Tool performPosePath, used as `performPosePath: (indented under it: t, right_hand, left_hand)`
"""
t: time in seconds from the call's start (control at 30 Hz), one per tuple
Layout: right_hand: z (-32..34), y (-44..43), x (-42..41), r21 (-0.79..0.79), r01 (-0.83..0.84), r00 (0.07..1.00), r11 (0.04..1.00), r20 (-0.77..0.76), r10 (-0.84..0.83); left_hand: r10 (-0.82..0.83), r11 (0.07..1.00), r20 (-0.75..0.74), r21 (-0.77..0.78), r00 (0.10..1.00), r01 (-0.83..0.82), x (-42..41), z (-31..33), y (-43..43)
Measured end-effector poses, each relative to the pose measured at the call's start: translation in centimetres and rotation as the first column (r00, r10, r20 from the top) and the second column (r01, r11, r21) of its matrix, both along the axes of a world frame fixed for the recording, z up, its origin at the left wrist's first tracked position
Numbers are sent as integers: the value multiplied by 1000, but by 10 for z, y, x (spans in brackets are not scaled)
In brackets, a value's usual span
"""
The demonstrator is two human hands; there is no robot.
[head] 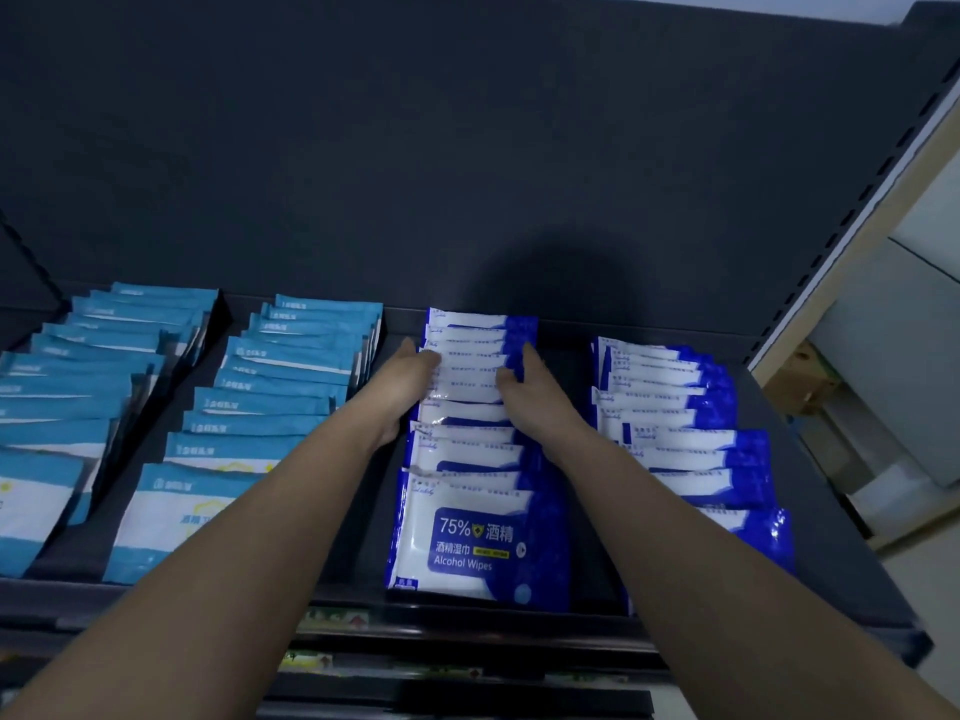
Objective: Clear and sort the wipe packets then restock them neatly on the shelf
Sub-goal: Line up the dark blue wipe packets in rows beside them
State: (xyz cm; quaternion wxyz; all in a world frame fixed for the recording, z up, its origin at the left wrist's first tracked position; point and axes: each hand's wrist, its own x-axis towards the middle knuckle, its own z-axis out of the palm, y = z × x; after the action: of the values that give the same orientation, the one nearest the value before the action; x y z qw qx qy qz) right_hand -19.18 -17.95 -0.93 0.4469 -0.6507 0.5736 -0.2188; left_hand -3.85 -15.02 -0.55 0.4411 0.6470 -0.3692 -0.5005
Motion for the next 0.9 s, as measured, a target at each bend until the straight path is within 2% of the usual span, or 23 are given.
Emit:
performPosePath:
  t: [0.13,0.27,0.33,0.4,0.47,0.53,0.6,0.67,0.77,0.8,0.9]
  right_hand:
    - [-4,-5,3,44,10,1000,999,11,-11]
    - [-2,-5,-1,-5,-66,991,998,-114,65]
    - [2,1,-4,-105,-130,960,986,-263,99]
    - [6,12,-9,-229,-247,901,942,-413,136]
    - [5,25,-11,-236,-382,836,893,-500,225]
    - [2,36,-12,-176,-487,766,856,-556,322]
    - [2,41,-14,-157,-520,747,839,-560,358]
    - [7,45,-20,-221,-512,777,830,-531,338]
    - [17,53,-31,-444,-463,851,768,-467,243]
    - [19,55,-33,-449,-477,839,756,-487,240]
    - [23,57,-39,-291,-532,794,795,-498,349]
  left_hand:
    - [-60,998,-89,-34,994,57,-3,1,-10]
    - [-84,995,-31,-54,996,82,-2,-1,-6]
    - [-78,995,87,-48,993,83,0,0,0]
    - [-91,988,302,-91,949,123,1,3,11]
    - [-143,974,449,-94,882,206,-2,-1,31]
    - [-258,952,492,-16,832,305,-8,-7,50]
    - [-293,948,419,11,859,318,-9,-11,62]
    - [-210,969,391,-40,896,244,-6,-8,70]
    - [-4,990,521,-118,854,77,-3,-2,84]
    - [18,994,519,-105,855,42,-2,1,89]
    - [-89,996,435,49,896,75,-1,9,100]
